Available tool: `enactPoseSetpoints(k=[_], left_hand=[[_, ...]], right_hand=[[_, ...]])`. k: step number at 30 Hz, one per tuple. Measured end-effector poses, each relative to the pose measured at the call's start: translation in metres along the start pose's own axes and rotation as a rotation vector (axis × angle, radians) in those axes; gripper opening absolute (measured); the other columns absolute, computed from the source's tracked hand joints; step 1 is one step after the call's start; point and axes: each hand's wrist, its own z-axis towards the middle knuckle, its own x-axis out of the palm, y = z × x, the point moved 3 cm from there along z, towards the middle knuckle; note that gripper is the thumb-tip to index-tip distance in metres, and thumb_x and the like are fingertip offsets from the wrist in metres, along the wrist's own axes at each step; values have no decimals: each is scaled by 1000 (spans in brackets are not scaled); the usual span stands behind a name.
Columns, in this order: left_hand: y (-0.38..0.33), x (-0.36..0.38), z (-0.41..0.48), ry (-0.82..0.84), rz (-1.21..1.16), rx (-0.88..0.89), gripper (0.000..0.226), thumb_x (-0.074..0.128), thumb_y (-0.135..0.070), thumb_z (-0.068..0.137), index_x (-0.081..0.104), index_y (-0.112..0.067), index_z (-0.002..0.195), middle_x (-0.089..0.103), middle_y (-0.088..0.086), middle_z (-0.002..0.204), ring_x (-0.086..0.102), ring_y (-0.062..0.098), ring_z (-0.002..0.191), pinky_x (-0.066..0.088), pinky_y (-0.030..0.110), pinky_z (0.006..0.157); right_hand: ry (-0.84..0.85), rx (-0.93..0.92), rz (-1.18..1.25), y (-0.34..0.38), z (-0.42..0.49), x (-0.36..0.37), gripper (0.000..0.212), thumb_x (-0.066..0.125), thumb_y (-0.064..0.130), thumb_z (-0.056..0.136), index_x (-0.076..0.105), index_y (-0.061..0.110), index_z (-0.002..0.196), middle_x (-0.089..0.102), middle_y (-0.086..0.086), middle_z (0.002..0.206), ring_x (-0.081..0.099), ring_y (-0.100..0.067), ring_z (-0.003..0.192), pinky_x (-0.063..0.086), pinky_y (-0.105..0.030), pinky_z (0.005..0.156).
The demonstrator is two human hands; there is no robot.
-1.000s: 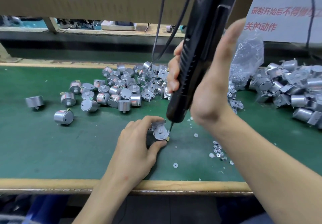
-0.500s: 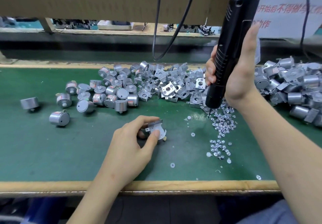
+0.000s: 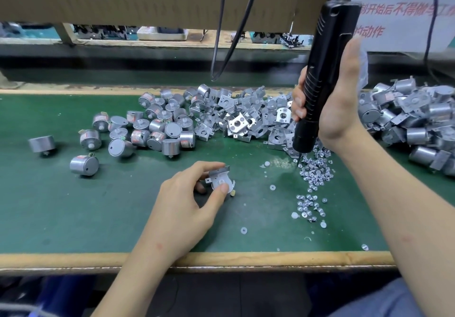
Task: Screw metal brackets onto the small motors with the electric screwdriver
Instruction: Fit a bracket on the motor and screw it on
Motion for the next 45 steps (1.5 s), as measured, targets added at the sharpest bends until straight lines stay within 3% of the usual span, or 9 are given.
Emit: enactPoseSetpoints(k=[4,11,26,45], left_hand=[[-1,0,-1,7,-5,2,31,71,-40,84,64,-43,114,66,-29,95,61,6,88,44,15,78],[0,-1,0,28,48,5,49,82,-38,73,61,-45,116,61,-35,98,58,4,90,36,3,77],[2,0,1,33,63,7,50,82,-36,76,59,-46,118,65,-27,98,57,3,88,38,6,78],[1,0,0,35,87,3,48,82,-36,75,61,-39,119,63,-27,94,57,3,89,38,6,78]], right_hand=[[-7,-1,-9,-1,0,-1,76,40,89,56,50,16,72,45,-4,57,40,-19,46,33,-31,52],[-1,-3,9,1,0,1,72,38,85,60,51,15,71,45,-5,57,40,-20,46,34,-31,52],[60,-12,41,3,-1,8,76,43,92,57,52,18,71,46,-3,56,40,-21,46,37,-28,51],[21,-5,2,1,-2,6,76,42,92,57,53,18,70,46,-5,57,40,-21,46,36,-31,52]])
